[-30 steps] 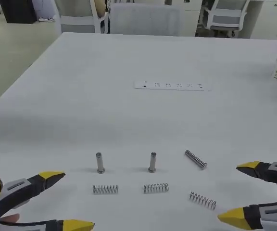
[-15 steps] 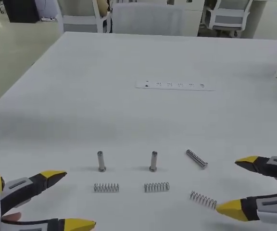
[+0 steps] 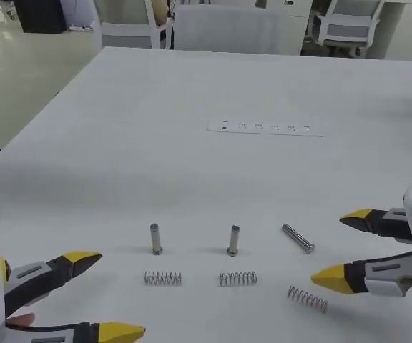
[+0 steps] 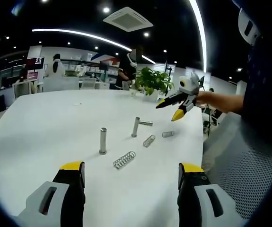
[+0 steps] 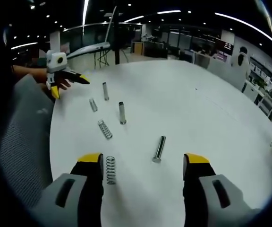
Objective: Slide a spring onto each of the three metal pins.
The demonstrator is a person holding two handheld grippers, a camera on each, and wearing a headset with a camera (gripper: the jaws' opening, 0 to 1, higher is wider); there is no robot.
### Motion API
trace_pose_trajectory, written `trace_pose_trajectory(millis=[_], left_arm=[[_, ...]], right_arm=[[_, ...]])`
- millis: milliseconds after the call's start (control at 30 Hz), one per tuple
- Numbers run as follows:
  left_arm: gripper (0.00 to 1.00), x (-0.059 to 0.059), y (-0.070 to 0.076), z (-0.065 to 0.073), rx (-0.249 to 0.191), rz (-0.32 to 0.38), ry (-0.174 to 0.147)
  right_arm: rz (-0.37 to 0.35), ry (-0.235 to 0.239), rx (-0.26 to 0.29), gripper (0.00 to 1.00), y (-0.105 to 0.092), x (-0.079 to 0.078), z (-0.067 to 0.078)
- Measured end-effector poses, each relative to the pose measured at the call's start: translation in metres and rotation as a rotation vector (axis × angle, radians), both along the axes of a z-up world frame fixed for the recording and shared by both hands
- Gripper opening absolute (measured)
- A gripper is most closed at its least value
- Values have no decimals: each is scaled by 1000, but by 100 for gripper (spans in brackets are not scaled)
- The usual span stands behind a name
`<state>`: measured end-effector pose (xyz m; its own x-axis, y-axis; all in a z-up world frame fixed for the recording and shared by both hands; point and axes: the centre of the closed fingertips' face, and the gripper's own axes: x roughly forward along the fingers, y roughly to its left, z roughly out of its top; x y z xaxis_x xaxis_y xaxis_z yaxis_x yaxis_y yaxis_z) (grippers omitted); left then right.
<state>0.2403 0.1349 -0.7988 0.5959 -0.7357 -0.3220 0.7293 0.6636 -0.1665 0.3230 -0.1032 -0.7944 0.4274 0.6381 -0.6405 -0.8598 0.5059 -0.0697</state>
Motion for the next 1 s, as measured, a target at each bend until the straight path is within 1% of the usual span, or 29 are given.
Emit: trace_pose_trajectory(millis=[67,167,267,467,633,733,800,900,1000], left_arm=[[78,0,0,0,0,1,-1],[78,0,0,0,0,2,0],[78,0,0,0,1,4,0],[77,0,0,1,0,7,0],[77,-1,-1,2,0,8,0],[77,-1,0,2,1,7,1],[77,-2,0,2,2,6,2],[76,-2,1,1,3,8,4],[76,-2,1,1,4,8,4]], right_arm=[[3,-4,-2,67,3,7,1],[9,-8,-22,64,5,13,2],[-1,-1,-25,61,6,20,1],[-16,19,-60,54,8,35,-3],[-24,21,-79,48,11,46,-7],[-27,37,-99,45,14,50,-11],[-32,47,-101,43,15,55,-15],[-35,61,-121,41,18,56,-21],[-45,87,-126,37,21,57,-27]])
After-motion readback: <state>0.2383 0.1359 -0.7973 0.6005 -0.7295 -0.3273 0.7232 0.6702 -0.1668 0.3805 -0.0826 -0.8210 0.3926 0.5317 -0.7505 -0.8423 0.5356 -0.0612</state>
